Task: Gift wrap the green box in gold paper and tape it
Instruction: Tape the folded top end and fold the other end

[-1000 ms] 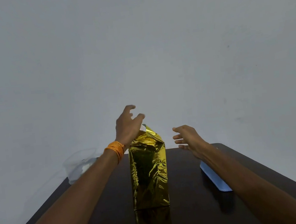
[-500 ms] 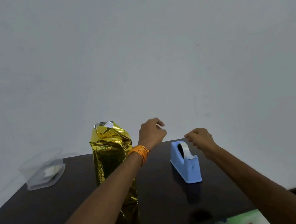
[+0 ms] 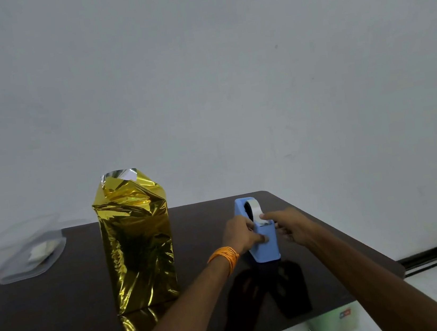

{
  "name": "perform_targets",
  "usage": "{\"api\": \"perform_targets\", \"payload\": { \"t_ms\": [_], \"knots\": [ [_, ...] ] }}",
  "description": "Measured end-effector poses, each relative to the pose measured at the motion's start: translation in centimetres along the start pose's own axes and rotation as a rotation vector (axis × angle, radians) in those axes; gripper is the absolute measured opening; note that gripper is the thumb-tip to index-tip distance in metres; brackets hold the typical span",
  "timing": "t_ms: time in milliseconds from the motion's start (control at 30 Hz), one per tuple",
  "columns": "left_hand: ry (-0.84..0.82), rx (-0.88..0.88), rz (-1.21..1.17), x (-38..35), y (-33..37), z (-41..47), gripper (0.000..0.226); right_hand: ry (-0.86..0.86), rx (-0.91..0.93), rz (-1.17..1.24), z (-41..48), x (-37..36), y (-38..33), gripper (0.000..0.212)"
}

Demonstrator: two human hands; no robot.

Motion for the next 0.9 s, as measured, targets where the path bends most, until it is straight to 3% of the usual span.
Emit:
{"api": "perform_targets", "payload": {
  "t_ms": [233,367,600,900],
  "knots": [
    [0.033,-0.032,-0.083,-0.2,-0.8,0.5,0.036,0.028,-0.015,-0.054,1.2,-0.3,-0.2,0.025],
    [0.033,-0.024,-0.106,-0.6,-1.0,0.5,0.042,0.107,0.069,-0.108,1.9,-0.7,-0.3,0.014],
    [0.051,-0.031,-0.106,-1.0,-1.2,0.4,0.049,0.157,0.124,-0.181,1.4,-0.7,-2.1,0.017],
    [0.087,-0.058,-0.099,-1.2,-1.1,0.1,0.036,0.173,0.084,-0.063,-1.9,0.4,-0.5,0.017]
  ]
}}
Point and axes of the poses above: each hand's wrist, its own z-axis towards the middle knuckle, its own x-axis out of the back of the hand, y = z × x, the point moved 3 cm from there along z, towards the middle knuckle, and after that the axes turned 14 degrees about x, right-handed, at the moved point
